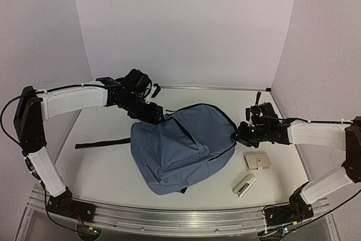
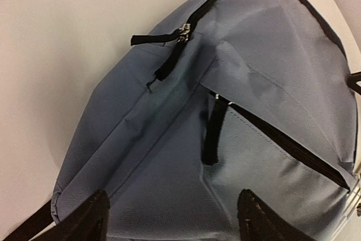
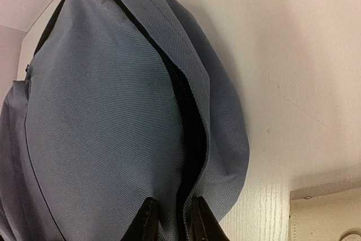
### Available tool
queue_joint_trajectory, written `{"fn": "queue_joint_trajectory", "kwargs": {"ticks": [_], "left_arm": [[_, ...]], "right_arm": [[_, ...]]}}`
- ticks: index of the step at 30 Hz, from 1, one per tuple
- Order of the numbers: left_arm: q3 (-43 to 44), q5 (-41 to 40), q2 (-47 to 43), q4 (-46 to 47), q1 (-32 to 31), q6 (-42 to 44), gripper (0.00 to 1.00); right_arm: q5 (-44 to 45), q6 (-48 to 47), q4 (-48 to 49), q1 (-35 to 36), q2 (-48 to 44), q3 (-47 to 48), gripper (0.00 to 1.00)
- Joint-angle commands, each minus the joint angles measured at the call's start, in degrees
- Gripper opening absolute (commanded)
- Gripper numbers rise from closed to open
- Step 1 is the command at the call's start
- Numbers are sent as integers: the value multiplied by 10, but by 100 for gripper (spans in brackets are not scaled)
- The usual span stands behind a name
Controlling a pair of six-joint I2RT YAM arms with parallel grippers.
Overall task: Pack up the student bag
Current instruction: Adjust the student bag at the center of the board.
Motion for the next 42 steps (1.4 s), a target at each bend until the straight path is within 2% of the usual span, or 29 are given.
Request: {"fn": "queue_joint_trajectory", "kwargs": {"ticks": [1, 6, 8, 10, 17, 23, 29, 31, 33, 35, 39, 42], "left_arm": [[28, -33, 11, -22, 2, 19, 60], [4, 0, 11, -17, 2, 6, 29], [-11, 13, 8, -15, 2, -4, 20], [-33, 30, 4, -8, 2, -16, 16], [-127, 92, -44, 35, -10, -95, 10], [-186, 92, -90, 95, -72, -183, 10], [-213, 92, -95, 159, -136, -266, 10], [-217, 89, -102, 174, -148, -282, 10], [-217, 83, -113, 174, -150, -292, 12], [-216, 68, -133, 161, -150, -293, 20], [-190, 30, -181, 92, -143, -277, 56], [-168, 62, -208, 50, -105, -255, 71]], "right_arm": [[2, -2, 36, 6, 19, 6, 16], [11, -10, 46, 6, 45, 23, 1], [18, -17, 48, 6, 56, 33, 0], [27, -26, 49, 6, 70, 51, 0], [48, -56, 49, 6, 150, 131, 0], [17, -70, 81, 7, 243, 214, 0], [-3, -70, 101, 16, 289, 263, 0], [-4, -70, 101, 20, 296, 273, 3], [-7, -70, 101, 24, 297, 280, 6], [-10, -72, 100, 26, 287, 282, 13], [4, -81, 87, 27, 237, 279, 46], [24, -87, 61, 27, 190, 276, 60]]}}
